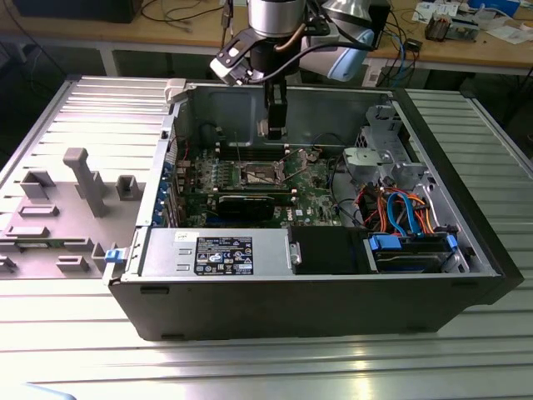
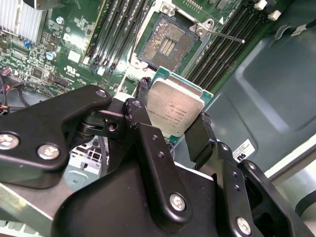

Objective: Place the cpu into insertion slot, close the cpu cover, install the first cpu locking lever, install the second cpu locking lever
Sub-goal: 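Place the cpu into insertion slot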

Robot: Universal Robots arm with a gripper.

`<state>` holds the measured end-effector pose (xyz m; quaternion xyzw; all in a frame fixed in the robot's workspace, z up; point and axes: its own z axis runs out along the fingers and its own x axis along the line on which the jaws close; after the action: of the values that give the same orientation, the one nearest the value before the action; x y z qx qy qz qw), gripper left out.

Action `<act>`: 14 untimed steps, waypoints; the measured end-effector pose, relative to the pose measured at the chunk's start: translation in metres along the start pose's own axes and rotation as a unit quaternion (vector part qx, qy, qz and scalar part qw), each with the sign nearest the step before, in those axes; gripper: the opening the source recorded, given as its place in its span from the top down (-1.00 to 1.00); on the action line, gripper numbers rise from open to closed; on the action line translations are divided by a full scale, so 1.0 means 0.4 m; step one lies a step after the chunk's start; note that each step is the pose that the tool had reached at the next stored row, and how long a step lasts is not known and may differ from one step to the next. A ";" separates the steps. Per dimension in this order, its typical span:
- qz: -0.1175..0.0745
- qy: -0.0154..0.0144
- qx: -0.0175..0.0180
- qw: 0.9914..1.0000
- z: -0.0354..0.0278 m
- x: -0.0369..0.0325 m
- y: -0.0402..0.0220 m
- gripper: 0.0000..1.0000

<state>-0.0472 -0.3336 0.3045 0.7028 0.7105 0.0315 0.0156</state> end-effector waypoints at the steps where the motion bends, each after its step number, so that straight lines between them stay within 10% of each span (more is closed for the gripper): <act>1: 0.000 0.000 0.000 1.000 0.004 0.000 -0.002 -0.09; 14: -0.019 0.002 0.000 1.000 0.034 -0.001 -0.016 -0.09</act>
<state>-0.0528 -0.3337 0.2907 0.6892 0.7237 0.0320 0.0148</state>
